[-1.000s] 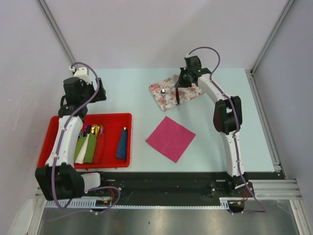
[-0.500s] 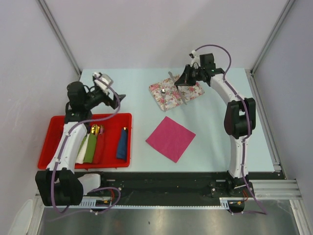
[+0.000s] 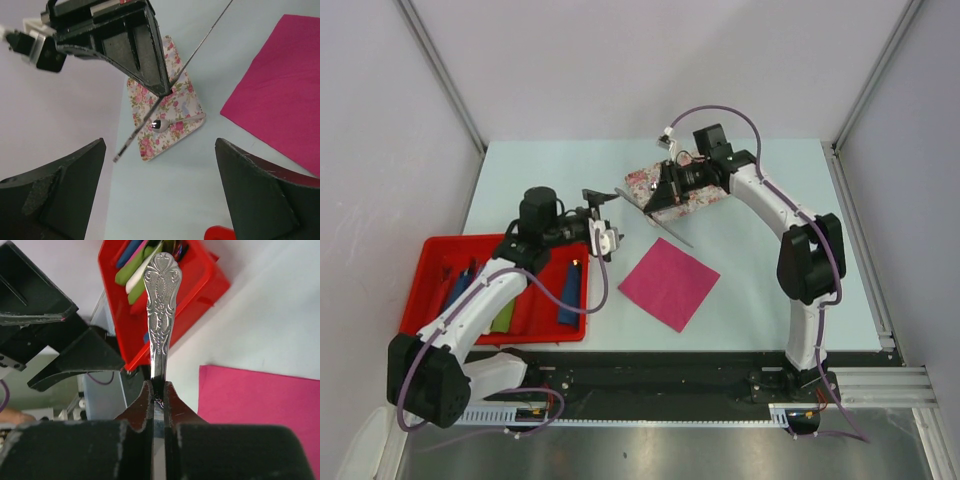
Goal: Place the utensils on the paper napkin and roll it up
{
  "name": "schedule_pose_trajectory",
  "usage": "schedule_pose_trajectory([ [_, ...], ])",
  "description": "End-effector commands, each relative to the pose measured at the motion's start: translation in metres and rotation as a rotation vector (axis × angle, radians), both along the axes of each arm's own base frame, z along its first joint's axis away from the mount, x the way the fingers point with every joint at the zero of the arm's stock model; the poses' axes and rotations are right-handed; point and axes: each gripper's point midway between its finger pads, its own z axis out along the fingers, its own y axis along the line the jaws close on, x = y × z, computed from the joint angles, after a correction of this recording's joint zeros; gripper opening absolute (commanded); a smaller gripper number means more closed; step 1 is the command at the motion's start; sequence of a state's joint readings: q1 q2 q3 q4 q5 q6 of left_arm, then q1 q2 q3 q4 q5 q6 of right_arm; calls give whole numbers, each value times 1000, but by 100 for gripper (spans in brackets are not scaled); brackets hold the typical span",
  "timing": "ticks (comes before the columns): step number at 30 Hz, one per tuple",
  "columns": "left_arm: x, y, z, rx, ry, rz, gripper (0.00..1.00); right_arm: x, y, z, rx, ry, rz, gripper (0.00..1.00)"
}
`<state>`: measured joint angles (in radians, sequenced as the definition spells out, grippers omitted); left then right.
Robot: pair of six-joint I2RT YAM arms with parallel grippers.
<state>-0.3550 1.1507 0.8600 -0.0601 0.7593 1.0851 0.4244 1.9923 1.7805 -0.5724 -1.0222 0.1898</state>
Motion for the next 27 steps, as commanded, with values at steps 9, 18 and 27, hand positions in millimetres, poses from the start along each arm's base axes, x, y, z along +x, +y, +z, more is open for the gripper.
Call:
schedule_pose_trajectory([
  [9,-16,-23,-20,173,-140,-137,81,-62,8,23,8,-48,217,0],
  [18,-19,-28,-51,303,-120,-147,58,-79,15,31,-6,-68,274,0],
  [27,-23,-32,-33,228,-109,-99,0,-72,22,57,30,-106,278,3],
])
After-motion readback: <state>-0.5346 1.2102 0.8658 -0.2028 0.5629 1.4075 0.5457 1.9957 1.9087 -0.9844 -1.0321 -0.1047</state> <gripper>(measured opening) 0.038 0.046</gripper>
